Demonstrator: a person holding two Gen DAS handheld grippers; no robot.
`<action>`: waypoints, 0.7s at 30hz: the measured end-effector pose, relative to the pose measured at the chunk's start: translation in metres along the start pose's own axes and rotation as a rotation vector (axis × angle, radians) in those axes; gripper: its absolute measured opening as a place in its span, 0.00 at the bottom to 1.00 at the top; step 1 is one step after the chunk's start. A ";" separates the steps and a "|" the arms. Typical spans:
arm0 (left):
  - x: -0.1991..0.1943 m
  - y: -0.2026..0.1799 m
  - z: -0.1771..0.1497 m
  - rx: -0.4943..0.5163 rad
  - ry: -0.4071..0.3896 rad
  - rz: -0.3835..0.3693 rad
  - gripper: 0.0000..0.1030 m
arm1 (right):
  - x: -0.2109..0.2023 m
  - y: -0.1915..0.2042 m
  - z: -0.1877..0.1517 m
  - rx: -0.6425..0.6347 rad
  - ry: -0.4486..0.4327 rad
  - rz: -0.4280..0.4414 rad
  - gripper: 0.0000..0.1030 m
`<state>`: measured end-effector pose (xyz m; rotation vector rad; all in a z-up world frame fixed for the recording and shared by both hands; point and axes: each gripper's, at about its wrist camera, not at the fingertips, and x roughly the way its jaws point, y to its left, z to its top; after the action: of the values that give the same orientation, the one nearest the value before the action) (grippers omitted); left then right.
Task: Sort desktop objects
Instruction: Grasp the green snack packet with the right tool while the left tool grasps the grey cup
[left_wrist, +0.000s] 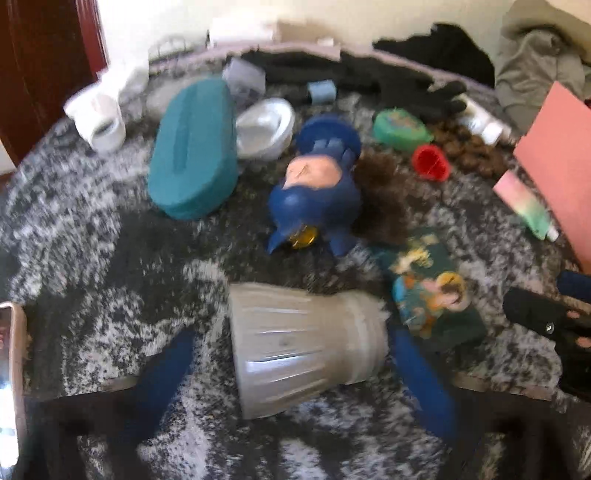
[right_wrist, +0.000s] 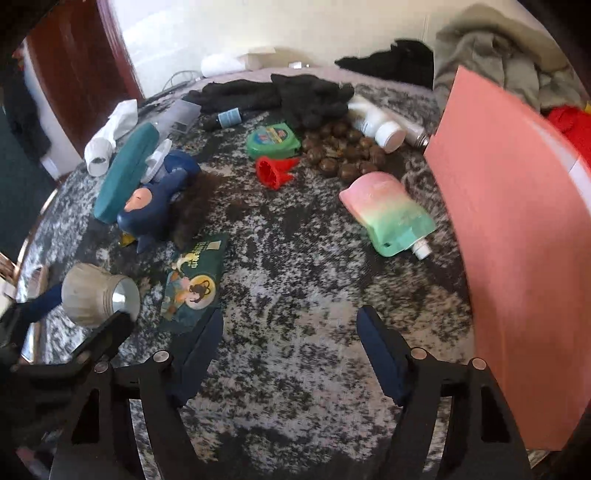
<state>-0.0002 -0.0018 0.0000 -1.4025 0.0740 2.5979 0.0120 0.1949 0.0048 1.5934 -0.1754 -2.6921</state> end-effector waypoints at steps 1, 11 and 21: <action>0.000 0.003 0.000 -0.003 0.003 0.001 0.57 | 0.003 0.001 0.001 0.002 0.006 0.015 0.76; -0.013 0.036 -0.006 -0.017 -0.007 0.003 0.55 | 0.046 0.060 0.016 -0.095 0.063 0.039 0.83; -0.049 0.021 -0.006 -0.045 -0.089 -0.069 0.55 | 0.016 0.058 0.013 -0.050 0.035 0.153 0.46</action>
<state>0.0271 -0.0305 0.0369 -1.2780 -0.0440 2.6164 -0.0100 0.1375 0.0023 1.5449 -0.2181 -2.5319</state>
